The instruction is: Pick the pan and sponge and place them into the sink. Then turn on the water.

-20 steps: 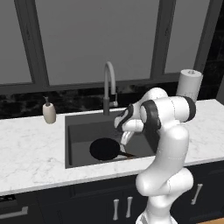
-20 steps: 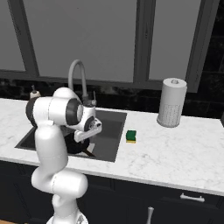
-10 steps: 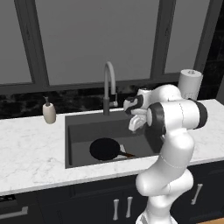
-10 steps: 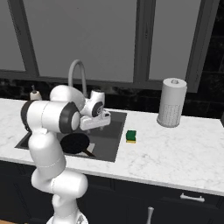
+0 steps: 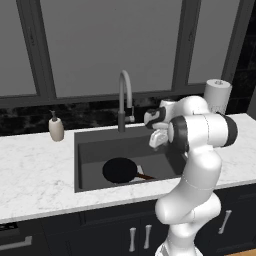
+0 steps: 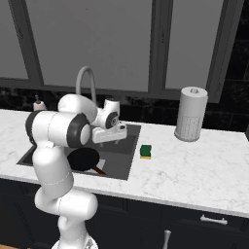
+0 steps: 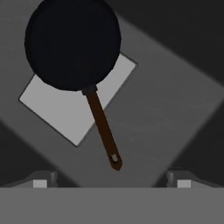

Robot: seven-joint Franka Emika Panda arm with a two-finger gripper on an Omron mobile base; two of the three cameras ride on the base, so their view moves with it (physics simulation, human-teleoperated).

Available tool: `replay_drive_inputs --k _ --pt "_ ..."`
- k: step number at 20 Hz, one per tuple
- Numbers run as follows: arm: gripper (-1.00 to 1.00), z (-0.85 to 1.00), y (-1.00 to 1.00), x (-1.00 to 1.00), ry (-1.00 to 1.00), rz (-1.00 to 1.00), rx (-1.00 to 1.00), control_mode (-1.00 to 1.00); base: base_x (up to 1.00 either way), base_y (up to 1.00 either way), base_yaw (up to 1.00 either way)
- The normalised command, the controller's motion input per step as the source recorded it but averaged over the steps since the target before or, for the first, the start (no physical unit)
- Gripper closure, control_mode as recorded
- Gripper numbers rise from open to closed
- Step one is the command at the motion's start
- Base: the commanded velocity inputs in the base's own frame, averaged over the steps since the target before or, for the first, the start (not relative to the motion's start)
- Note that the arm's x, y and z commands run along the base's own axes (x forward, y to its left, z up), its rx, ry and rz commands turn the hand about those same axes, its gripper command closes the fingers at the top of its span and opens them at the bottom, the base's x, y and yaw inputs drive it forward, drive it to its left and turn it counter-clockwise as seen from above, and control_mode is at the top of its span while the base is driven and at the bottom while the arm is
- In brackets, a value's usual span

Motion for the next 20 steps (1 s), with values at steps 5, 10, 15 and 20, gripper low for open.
replay_drive_inputs --k 5,10,15,20 --pt "-1.00 0.06 -0.63 0.03 0.00 -0.24 -0.05 -1.00 0.00 0.00 0.00" --pt "-1.00 0.21 -0.52 0.03 0.00 -0.21 -0.05 -1.00 0.00 0.00 0.00" --pt "-1.00 0.02 -0.60 0.00 0.00 -0.15 -0.06 -1.00 0.00 0.00 0.00" --pt "-1.00 0.00 -0.60 0.00 0.00 -0.11 -0.04 -1.00 0.00 0.00 0.00"
